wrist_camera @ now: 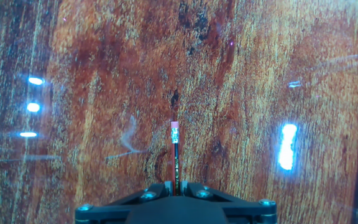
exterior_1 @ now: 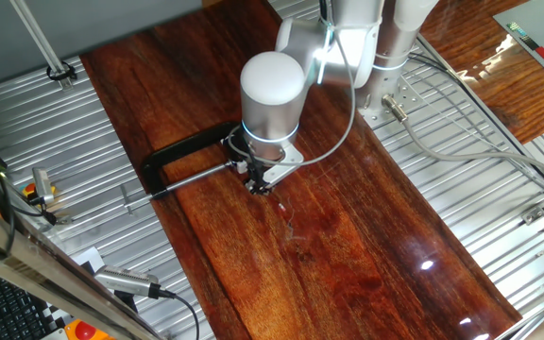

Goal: Insert the pencil into the pencil sharpener

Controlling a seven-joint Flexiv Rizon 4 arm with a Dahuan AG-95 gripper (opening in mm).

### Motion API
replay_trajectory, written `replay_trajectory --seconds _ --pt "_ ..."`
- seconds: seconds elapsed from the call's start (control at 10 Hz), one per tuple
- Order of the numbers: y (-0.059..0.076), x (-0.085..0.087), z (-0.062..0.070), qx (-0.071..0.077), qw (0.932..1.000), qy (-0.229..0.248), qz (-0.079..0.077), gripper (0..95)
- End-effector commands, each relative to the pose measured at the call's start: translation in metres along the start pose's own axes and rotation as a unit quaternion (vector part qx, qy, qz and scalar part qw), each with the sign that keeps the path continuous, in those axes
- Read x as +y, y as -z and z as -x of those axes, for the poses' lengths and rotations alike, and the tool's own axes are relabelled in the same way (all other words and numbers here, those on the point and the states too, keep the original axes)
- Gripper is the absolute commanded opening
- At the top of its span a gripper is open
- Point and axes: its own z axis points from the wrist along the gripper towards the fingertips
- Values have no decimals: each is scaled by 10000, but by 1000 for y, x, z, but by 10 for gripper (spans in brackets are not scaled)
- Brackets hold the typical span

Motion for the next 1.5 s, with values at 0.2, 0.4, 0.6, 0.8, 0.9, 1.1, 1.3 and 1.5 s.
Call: replay_trajectory --seconds 0.2,0.4,0.6,0.8,0.9,1.1,1.3,1.5 --pt "0 1 -2 8 10000 11 -2 0" --pt "-1 1 -5 11 10000 30 -6 0" --pt "-1 1 -6 19 10000 34 -4 0" --pt "0 1 -9 46 10000 37 2 0" --pt "1 1 -10 47 10000 49 2 0" --pt "1 2 -15 32 10000 70 0 0" --pt "0 3 -19 20 10000 75 -6 0" --pt "0 2 -22 19 9999 101 -7 0"
